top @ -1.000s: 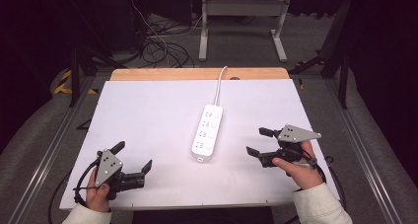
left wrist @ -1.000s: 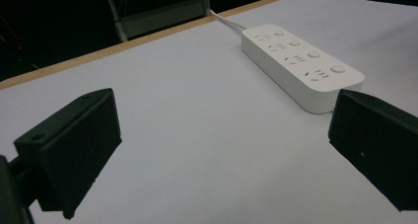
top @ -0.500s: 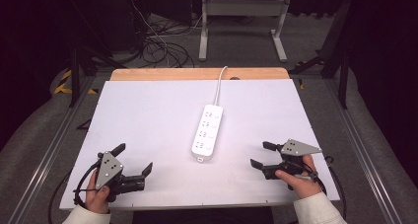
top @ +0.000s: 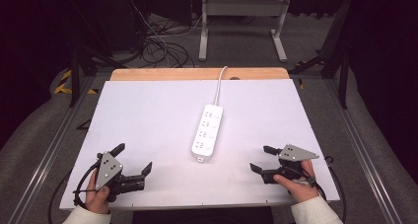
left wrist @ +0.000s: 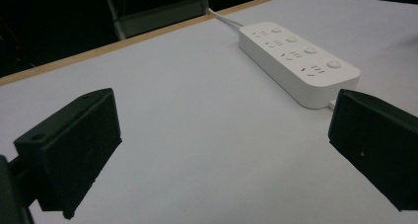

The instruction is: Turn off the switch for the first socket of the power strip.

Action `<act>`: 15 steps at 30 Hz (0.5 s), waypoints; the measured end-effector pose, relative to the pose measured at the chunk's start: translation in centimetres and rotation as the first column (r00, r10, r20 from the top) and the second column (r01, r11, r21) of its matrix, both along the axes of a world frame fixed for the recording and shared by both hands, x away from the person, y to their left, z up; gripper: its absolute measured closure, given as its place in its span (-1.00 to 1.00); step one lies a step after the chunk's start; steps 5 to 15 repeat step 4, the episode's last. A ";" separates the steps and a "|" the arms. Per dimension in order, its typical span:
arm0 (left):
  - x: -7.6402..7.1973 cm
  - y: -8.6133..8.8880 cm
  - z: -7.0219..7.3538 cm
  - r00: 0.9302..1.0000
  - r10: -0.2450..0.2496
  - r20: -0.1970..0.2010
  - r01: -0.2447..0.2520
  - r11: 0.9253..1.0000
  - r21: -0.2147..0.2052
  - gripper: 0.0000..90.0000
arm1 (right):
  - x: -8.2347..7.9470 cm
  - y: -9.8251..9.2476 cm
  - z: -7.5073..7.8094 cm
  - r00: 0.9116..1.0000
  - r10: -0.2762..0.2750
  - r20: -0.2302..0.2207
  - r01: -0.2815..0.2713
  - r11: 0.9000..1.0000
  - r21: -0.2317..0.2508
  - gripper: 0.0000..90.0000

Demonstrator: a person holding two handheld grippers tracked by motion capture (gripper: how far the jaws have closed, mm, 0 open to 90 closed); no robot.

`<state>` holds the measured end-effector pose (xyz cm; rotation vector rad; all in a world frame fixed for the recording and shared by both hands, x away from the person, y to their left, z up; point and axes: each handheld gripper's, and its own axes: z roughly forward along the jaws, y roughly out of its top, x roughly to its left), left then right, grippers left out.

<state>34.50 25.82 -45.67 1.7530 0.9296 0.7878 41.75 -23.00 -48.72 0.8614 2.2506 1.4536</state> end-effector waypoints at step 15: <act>0.1 0.1 0.0 1.000 -0.009 -0.005 0.009 1.000 -0.008 -1.00 | 0.0 -0.3 0.2 1.000 -0.009 0.014 0.009 1.000 0.007 -0.64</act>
